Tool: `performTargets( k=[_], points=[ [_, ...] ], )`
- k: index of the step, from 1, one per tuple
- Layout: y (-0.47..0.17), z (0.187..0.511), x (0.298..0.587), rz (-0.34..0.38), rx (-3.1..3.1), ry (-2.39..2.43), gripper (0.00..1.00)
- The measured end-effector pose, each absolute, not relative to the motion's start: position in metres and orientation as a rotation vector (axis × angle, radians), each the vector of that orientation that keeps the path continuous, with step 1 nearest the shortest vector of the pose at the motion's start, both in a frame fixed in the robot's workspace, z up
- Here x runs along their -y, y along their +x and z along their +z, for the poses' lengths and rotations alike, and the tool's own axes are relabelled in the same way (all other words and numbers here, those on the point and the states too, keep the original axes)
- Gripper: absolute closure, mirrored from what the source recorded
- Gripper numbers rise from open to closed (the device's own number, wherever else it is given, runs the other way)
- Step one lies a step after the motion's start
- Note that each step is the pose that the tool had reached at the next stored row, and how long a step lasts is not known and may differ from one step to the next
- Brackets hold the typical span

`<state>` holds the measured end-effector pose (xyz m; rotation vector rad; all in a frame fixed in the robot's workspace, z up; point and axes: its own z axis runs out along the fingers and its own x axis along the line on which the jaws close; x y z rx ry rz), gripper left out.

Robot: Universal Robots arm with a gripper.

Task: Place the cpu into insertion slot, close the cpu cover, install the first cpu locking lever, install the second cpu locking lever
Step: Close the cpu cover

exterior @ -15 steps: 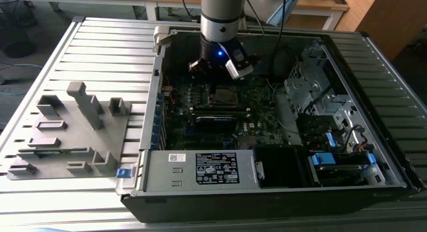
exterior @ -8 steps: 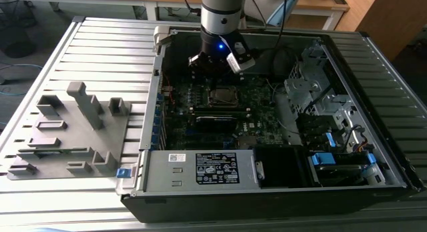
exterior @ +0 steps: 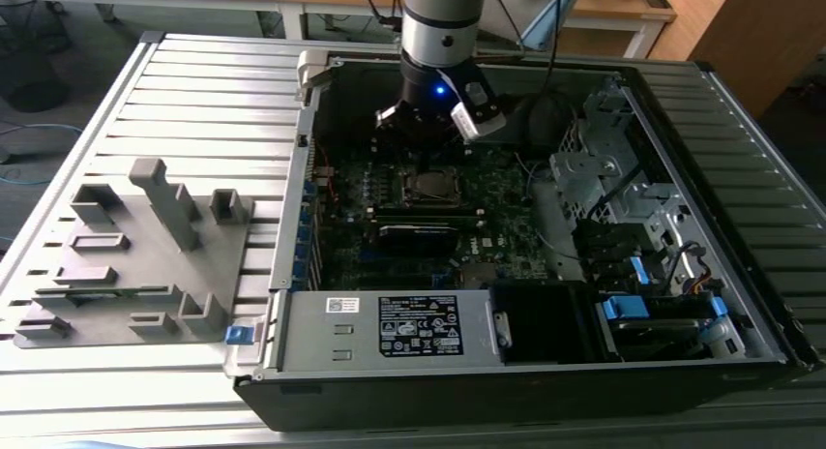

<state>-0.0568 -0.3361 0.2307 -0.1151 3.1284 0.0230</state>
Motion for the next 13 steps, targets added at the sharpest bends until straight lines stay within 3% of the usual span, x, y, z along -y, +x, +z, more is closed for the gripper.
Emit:
performTargets(
  k=[13],
  points=[
    [-0.037, 0.230, 0.339, 0.023, -3.128, -0.115, 0.89]
  ],
)
